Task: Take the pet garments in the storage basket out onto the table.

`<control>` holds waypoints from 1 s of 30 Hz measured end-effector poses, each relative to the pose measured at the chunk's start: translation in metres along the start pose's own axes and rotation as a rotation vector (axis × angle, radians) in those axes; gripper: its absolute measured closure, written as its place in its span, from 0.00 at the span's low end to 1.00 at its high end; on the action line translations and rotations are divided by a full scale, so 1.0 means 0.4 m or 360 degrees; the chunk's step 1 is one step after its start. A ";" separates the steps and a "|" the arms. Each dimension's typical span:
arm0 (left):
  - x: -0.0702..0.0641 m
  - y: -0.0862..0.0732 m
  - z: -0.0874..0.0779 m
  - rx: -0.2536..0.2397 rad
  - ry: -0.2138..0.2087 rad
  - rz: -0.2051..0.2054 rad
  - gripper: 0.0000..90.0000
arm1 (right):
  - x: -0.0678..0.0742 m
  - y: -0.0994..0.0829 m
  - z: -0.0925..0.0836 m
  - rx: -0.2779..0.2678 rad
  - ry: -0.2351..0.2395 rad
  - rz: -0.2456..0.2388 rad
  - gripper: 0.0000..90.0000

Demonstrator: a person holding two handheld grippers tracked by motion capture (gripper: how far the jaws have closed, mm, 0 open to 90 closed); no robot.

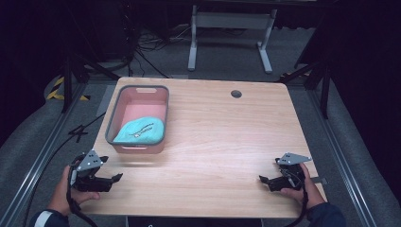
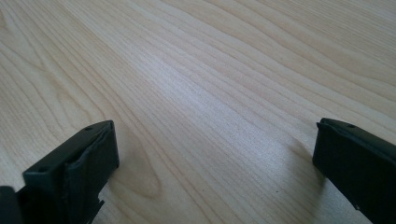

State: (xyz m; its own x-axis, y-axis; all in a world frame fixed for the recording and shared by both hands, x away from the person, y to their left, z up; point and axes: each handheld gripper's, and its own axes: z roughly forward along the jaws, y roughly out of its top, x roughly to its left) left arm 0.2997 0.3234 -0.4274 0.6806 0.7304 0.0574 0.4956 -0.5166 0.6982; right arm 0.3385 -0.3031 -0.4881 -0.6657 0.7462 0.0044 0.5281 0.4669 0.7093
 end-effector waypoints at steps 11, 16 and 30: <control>0.006 0.063 -0.068 -0.0102 0.0038 0.0062 0.20 | 0.000 0.000 0.000 0.0000 0.0000 0.0000 0.01; 0.011 0.105 -0.082 -0.0130 0.0040 0.0092 0.20 | 0.000 0.000 0.000 0.0000 0.0000 0.0000 0.01; 0.086 0.296 0.032 0.0145 -0.0038 0.0226 0.20 | 0.000 0.000 0.000 0.0000 0.0000 0.0000 0.01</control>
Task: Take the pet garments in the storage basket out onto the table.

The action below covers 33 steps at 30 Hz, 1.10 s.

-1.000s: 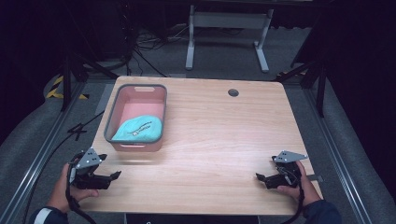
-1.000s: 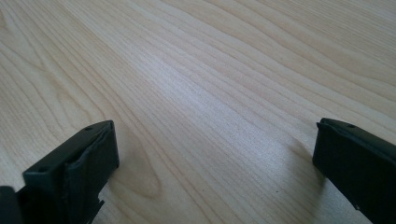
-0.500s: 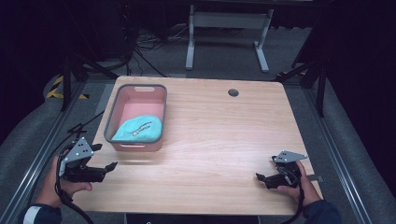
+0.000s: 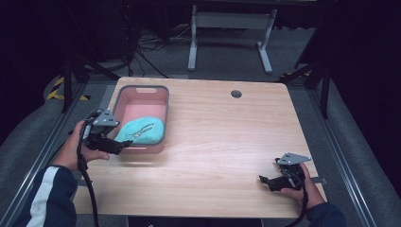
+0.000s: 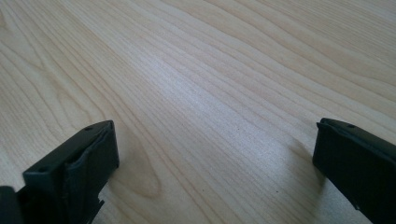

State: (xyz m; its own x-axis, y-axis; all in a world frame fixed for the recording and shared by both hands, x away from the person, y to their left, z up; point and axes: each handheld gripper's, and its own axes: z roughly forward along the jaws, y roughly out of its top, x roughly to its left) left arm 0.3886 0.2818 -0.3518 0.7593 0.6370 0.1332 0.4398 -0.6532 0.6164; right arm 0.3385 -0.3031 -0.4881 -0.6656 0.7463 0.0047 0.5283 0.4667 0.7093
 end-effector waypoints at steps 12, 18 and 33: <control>0.070 0.112 0.183 0.0342 -0.0106 0.0033 0.20 | 0.000 0.000 0.000 0.0000 0.0001 -0.0001 0.01; 0.086 0.137 0.268 0.0507 -0.0187 0.0034 0.20 | 0.000 0.000 0.000 0.0000 0.0002 -0.0001 0.01; 0.092 0.135 0.384 0.0869 -0.0102 0.0006 0.09 | 0.000 0.000 0.000 -0.0001 0.0000 0.0000 0.01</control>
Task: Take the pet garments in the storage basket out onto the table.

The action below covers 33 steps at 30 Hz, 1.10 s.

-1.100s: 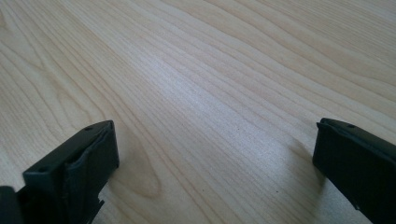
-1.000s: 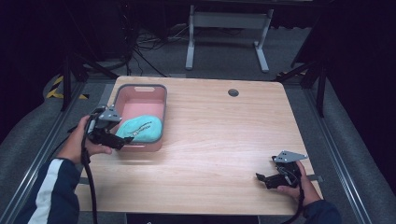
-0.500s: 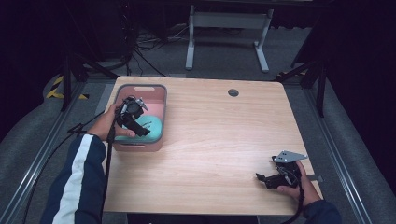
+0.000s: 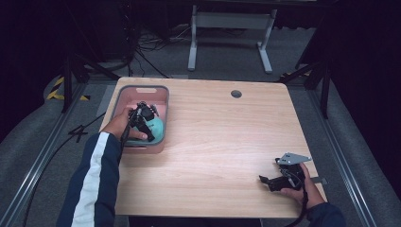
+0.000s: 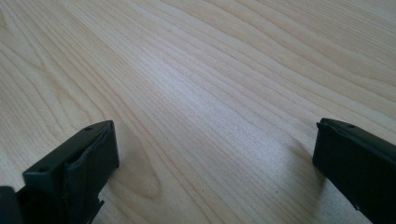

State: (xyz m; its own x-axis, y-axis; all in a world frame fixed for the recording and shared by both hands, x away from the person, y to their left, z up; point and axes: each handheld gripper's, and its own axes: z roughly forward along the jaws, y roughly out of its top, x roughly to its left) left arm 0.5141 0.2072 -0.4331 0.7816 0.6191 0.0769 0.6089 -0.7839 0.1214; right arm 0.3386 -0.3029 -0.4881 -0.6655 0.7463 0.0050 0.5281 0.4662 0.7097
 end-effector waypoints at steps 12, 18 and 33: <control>0.039 0.002 0.026 0.0103 -0.0136 -0.0205 0.03 | 0.000 0.000 0.000 0.0000 -0.0001 0.0000 0.01; 0.033 -0.004 0.008 0.0062 -0.0182 -0.0151 0.25 | 0.000 0.000 0.000 0.0000 -0.0001 0.0001 0.00; 0.024 -0.011 -0.022 -0.0060 -0.0027 -0.0126 0.83 | 0.000 0.000 0.000 0.0000 -0.0001 0.0002 0.01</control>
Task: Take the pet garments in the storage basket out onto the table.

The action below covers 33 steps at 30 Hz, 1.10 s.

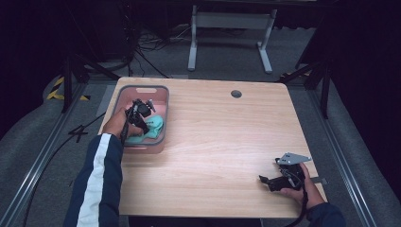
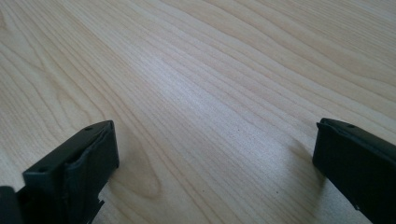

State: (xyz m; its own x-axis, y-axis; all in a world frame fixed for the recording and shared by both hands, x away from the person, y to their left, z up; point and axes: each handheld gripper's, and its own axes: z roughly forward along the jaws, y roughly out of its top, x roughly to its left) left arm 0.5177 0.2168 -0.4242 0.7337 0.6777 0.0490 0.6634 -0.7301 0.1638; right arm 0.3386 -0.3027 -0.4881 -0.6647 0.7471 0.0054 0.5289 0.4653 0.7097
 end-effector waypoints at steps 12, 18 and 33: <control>-0.015 -0.046 -0.088 -0.0295 0.0084 -0.0015 0.84 | 0.000 0.000 0.000 0.0000 0.0000 0.0000 0.01; -0.030 -0.086 -0.146 -0.0502 0.0114 -0.0002 0.84 | 0.000 0.000 0.000 0.0000 0.0000 0.0001 0.01; -0.099 -0.157 -0.244 -0.0909 0.0163 0.0023 0.84 | 0.000 0.000 0.000 0.0000 -0.0003 0.0002 0.01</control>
State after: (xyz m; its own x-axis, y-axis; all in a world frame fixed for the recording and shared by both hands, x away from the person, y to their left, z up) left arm 0.4327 0.2446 -0.3404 0.7054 0.6937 0.1455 0.4481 -0.5955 0.6668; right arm 0.3384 -0.3027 -0.4882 -0.6632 0.7485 0.0049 0.5294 0.4644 0.7100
